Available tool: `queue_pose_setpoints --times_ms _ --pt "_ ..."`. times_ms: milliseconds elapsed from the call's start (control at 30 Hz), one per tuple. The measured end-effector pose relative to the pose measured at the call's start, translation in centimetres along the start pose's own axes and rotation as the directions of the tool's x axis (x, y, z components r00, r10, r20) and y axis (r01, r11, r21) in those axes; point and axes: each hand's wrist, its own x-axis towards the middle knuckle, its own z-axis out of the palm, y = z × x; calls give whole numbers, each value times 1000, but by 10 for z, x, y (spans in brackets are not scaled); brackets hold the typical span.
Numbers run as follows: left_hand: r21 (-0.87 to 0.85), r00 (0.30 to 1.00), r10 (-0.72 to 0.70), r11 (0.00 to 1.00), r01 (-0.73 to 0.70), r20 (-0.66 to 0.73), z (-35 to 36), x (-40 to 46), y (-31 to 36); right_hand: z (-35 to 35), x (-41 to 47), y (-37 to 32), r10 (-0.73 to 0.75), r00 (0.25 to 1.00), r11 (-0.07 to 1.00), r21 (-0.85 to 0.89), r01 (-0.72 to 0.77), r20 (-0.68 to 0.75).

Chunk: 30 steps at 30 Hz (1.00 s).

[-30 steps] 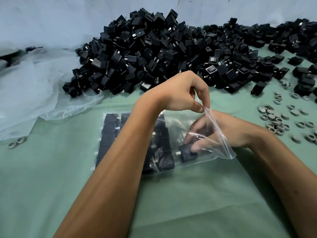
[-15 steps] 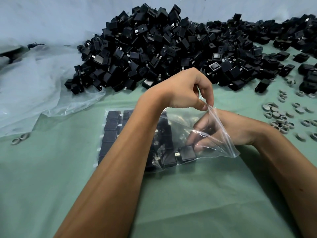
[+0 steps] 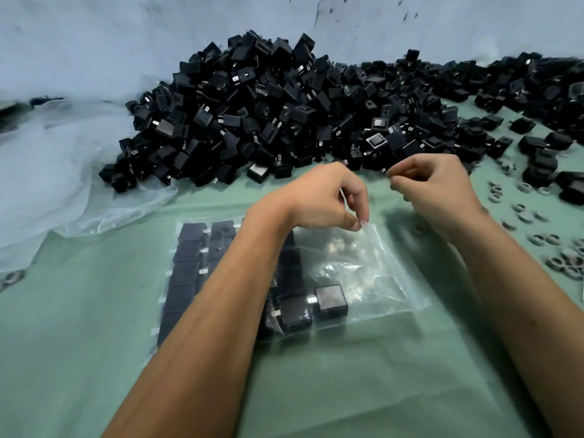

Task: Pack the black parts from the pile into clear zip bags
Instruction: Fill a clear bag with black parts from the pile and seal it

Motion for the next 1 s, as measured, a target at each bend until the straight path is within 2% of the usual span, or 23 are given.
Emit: queue_pose_setpoints --times_ms 33,100,200,400,467,533,633,700,833,1000 --pt "5 1000 -1 1000 1 4 1 1 0 5 8 0 -33 996 981 -191 16 -87" --pt "12 1000 -5 1000 5 12 2 1 -2 13 21 4 -93 985 866 -500 9 -144" --pt "7 1000 -8 1000 8 6 2 2 -4 21 35 6 9 996 782 -621 -61 -87" --pt "9 1000 -4 1000 4 -6 0 1 -3 19 25 5 10 999 887 -460 -26 -36" --pt "8 1000 -2 1000 2 -13 -2 -1 -4 13 9 0 -57 998 941 -335 56 8" --pt "-7 1000 2 1000 -2 -15 -4 -2 -4 5 -7 -4 -114 985 979 -152 133 130" --pt "-42 999 26 999 -27 -35 -6 -3 -2 -8 -25 -11 -216 895 972 172 160 390" --pt "-77 998 43 996 -47 -54 -6 -3 0 -14 -30 -13 -248 811 955 274 112 530" --pt "-115 996 69 990 -76 -60 -7 -2 3 -12 -31 -10 -248 680 960 267 80 690" --pt "-122 995 84 988 -90 -57 -7 -4 7 -6 -36 -8 -263 586 959 272 75 766"
